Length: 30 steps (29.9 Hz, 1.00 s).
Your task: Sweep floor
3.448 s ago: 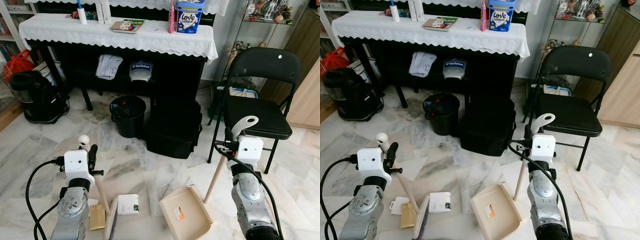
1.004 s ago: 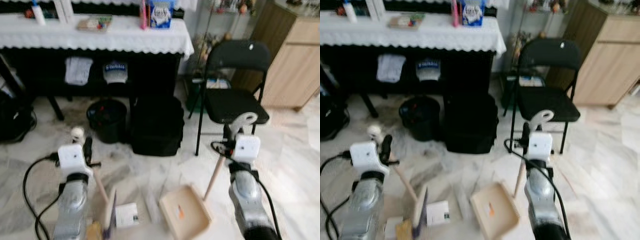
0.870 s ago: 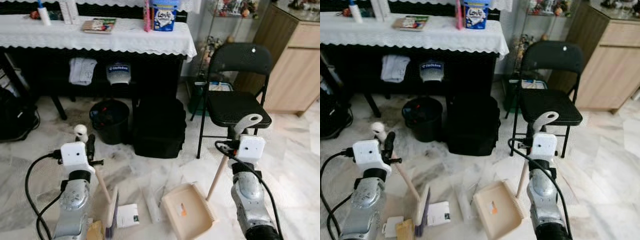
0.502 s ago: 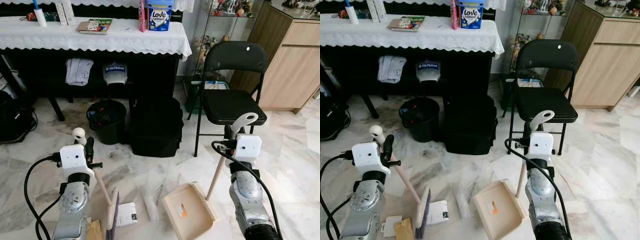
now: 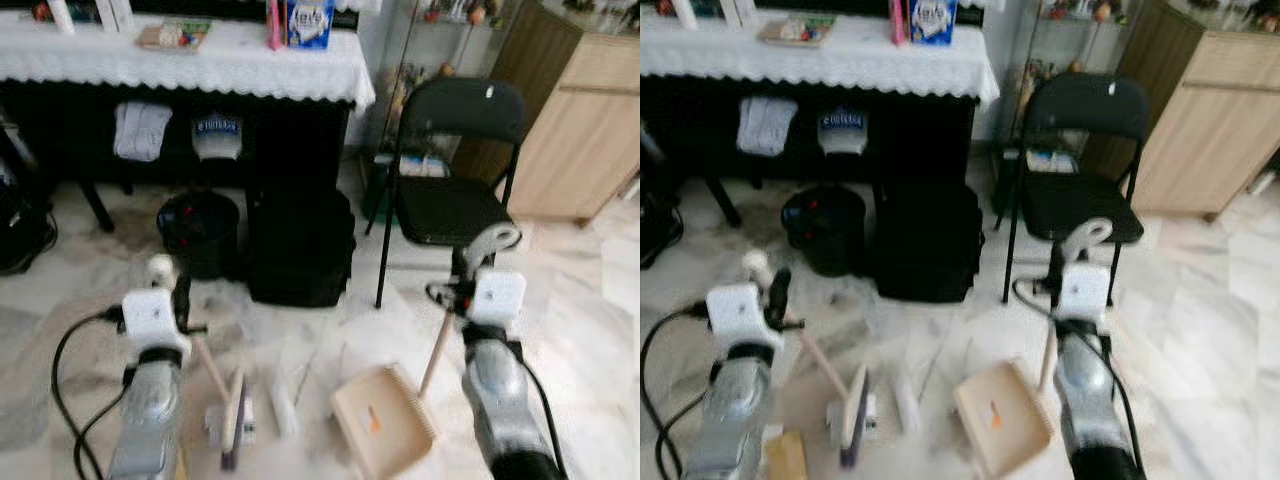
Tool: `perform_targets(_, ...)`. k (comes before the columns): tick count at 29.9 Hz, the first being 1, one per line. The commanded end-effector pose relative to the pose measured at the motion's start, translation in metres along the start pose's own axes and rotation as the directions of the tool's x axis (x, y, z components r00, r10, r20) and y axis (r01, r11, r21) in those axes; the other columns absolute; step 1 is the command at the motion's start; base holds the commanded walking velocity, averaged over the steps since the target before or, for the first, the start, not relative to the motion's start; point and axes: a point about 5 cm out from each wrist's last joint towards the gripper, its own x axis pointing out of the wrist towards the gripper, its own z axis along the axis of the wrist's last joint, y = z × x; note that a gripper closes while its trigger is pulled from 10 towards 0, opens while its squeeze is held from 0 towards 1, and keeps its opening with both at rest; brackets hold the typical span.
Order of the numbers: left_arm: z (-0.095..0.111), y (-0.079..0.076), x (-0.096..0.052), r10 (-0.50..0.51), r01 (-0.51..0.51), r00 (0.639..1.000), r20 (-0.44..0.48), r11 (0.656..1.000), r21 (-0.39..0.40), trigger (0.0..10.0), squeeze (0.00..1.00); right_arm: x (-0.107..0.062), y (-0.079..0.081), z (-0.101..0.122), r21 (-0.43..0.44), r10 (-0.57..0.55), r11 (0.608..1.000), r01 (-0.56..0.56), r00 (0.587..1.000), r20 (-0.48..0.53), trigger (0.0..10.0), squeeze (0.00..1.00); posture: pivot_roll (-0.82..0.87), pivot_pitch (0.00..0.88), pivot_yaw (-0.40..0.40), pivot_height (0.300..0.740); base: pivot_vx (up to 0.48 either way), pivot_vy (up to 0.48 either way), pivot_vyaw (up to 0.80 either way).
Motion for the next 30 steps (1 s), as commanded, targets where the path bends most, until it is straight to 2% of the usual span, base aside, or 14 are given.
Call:
perform_targets(1,0.0085,-0.0034,0.0022,-0.009,0.009,0.999,0.047,1.0,0.001,10.0,0.0,0.0027,-0.0062,0.0055,0.003,-0.019,1.0,0.018,0.999,0.029,10.0,0.0,-0.02,0.0,-0.034,0.74,0.0,0.0,0.0)
perform_targets(30,0.0089,0.001,0.0026,0.008,-0.009,0.999,0.05,1.0,0.021,10.0,0.0,0.0009,-0.004,0.002,0.008,0.001,1.0,-0.001,1.0,0.012,10.0,0.0,-0.02,0.0,-0.036,0.74,0.008,0.0,0.0)
